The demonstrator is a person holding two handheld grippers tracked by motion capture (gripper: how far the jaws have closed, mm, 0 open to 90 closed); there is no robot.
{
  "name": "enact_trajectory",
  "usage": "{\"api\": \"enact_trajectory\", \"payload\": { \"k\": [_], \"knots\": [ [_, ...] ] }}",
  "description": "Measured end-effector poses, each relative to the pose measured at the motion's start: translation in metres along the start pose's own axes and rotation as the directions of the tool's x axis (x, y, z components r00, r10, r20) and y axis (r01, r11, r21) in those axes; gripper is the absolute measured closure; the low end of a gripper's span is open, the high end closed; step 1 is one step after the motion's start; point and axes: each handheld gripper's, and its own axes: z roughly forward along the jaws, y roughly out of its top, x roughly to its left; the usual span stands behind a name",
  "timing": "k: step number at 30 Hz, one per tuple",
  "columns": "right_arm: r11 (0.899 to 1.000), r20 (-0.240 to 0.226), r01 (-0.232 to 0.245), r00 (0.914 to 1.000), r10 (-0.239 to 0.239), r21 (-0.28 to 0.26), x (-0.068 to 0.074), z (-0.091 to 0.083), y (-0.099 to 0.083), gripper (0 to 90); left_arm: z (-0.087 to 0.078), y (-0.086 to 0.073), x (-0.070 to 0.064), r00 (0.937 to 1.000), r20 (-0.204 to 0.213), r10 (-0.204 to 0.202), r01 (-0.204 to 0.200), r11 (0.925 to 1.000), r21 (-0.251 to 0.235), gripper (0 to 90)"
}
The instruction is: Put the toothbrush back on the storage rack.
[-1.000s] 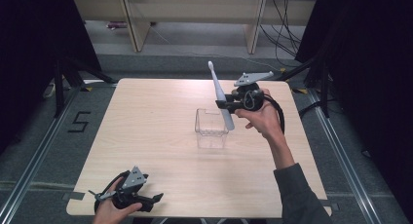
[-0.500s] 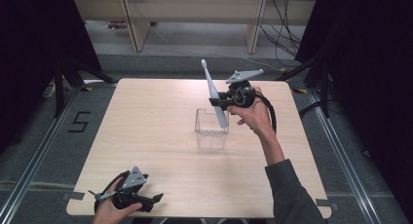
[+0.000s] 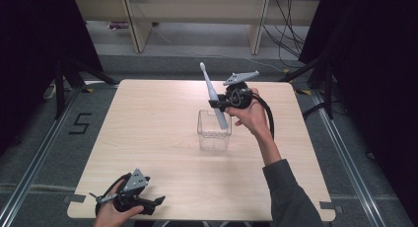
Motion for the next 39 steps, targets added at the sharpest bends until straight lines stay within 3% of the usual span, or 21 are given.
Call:
{"api": "enact_trajectory", "payload": {
  "k": [11, 16, 18, 19, 20, 22, 23, 26, 28, 31, 32, 33, 35, 36, 39],
  "knots": [
    [0.999, 0.022, 0.016, 0.9996, -0.017, 0.034, -0.001, 0.017, -0.004, 66.5, 0.000, 0.000, 0.000, 1.0000, 0.000, -0.001, 0.001, 1.0000, -0.002, 14.7],
    [0.998, 0.018, -0.004, 0.9998, 0.003, 0.063, -0.001, 0.026, -0.011, 66.5, 0.000, 0.000, 0.000, 1.0000, 0.001, 0.000, 0.000, 1.0000, -0.001, 14.7],
    [0.997, 0.023, 0.012, 0.9996, -0.014, 0.081, -0.002, 0.028, -0.013, 66.5, 0.000, 0.000, 0.000, 1.0000, 0.000, -0.001, 0.001, 1.0000, -0.002, 14.7],
    [0.998, 0.027, -0.001, 0.9996, -0.001, 0.069, 0.000, 0.031, -0.014, 66.5, 0.000, 0.000, 0.000, 1.0000, 0.000, -0.001, 0.001, 1.0000, -0.002, 14.7],
    [0.997, 0.018, 0.004, 0.9998, -0.006, 0.083, 0.000, 0.031, -0.014, 66.5, 0.000, 0.000, -0.002, 0.9996, 0.008, -0.029, 0.029, 0.9995, -0.016, 14.7],
    [0.995, 0.022, 0.020, 0.9995, -0.022, 0.093, 0.000, 0.032, -0.015, 66.5, 0.000, 0.000, -0.002, 0.9995, 0.009, -0.029, 0.029, 0.9995, -0.016, 14.7],
    [0.995, 0.027, -0.009, 0.9996, 0.007, 0.099, 0.001, 0.034, -0.017, 66.5, 0.000, 0.000, -0.001, 1.0000, 0.001, -0.007, 0.007, 1.0000, -0.005, 14.7],
    [0.995, 0.032, 0.004, 0.9995, -0.008, 0.103, 0.001, 0.039, -0.021, 66.5, 0.000, 0.000, -0.001, 1.0000, 0.002, -0.008, 0.008, 1.0000, -0.005, 14.7],
    [0.989, 0.035, -0.013, 0.9994, 0.008, 0.147, 0.002, 0.040, -0.024, 66.5, 0.000, 0.000, 0.000, 1.0000, -0.004, 0.001, -0.001, 1.0000, -0.001, 14.7],
    [0.987, 0.027, 0.012, 0.9995, -0.016, 0.161, 0.002, 0.045, -0.027, 66.5, 0.000, 0.000, 0.000, 1.0000, 0.001, -0.002, 0.002, 1.0000, -0.001, 14.7],
    [0.987, 0.035, -0.005, 0.9994, 0.000, 0.161, 0.003, 0.047, -0.028, 66.5, 0.000, 0.000, 0.000, 1.0000, 0.000, -0.001, 0.001, 1.0000, -0.001, 14.7],
    [0.986, 0.021, 0.028, 0.9993, -0.032, 0.166, 0.002, 0.047, -0.028, 66.5, 0.000, 0.000, 0.000, 1.0000, 0.000, -0.001, 0.001, 1.0000, -0.001, 14.7],
    [0.988, 0.034, 0.040, 0.9984, -0.045, 0.151, 0.002, 0.052, -0.030, 66.5, 0.000, 0.000, 0.000, 1.0000, 0.004, -0.001, 0.001, 1.0000, 0.001, 14.7],
    [0.984, 0.026, 0.026, 0.9992, -0.031, 0.179, 0.003, 0.052, -0.030, 66.5, 0.000, 0.000, 0.000, 1.0000, 0.000, -0.001, 0.001, 1.0000, -0.002, 14.7],
    [0.983, 0.018, 0.034, 0.9991, -0.038, 0.180, 0.002, 0.055, -0.033, 66.5, 0.000, 0.000, 0.000, 1.0000, -0.002, -0.003, 0.003, 1.0000, -0.001, 14.7]
  ]
}}
